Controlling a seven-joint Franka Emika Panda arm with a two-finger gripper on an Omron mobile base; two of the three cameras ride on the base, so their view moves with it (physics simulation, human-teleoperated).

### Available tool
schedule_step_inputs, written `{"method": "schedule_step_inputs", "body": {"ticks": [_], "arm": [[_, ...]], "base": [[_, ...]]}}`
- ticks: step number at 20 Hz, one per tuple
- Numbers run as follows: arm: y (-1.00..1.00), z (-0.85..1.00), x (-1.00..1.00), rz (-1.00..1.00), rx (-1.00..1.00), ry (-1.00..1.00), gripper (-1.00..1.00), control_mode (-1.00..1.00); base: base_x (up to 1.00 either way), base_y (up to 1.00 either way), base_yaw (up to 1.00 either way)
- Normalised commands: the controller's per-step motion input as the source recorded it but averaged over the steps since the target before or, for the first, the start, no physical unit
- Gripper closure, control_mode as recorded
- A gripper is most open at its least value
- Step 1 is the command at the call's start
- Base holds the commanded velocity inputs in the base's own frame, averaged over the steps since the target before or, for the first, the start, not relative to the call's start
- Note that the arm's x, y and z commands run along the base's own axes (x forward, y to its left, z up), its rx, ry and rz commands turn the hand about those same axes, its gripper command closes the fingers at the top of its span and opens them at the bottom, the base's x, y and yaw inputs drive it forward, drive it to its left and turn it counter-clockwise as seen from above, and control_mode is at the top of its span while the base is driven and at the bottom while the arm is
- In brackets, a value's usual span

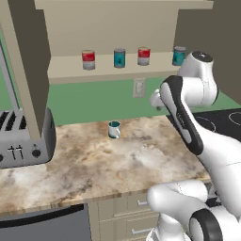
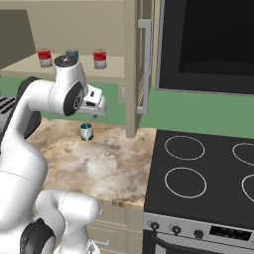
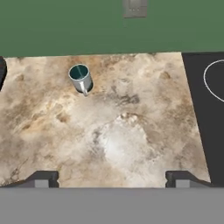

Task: Stack two cans on top of the other two cans in the cabinet.

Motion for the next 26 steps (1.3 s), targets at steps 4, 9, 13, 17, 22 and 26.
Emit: {"method": "schedule_step_inputs", "body": {"ticks": [4, 9, 13, 17, 22, 26], "arm": [[0.15, 0.4, -0.19, 0.0, 0.03, -0.48, -1.0, -1.0], [0.24, 0.52, -0.04, 0.01, 0.01, -0.46, -1.0, -1.0], [0.31, 0.58, 0.0, 0.01, 0.0, -0.4, -1.0, -1.0], [0.27, 0.65, 0.03, 0.0, 0.0, -0.19, -1.0, -1.0], [0.26, 0.57, 0.14, 0.01, 0.0, -0.05, -1.0, -1.0], [0.15, 0.43, 0.31, 0.02, 0.0, 0.0, -1.0, -1.0]], "base": [[0.0, 0.0, 0.0], [0.0, 0.0, 0.0], [0.0, 0.0, 0.0], [0.0, 0.0, 0.0], [0.0, 0.0, 0.0], [0.0, 0.0, 0.0]]}}
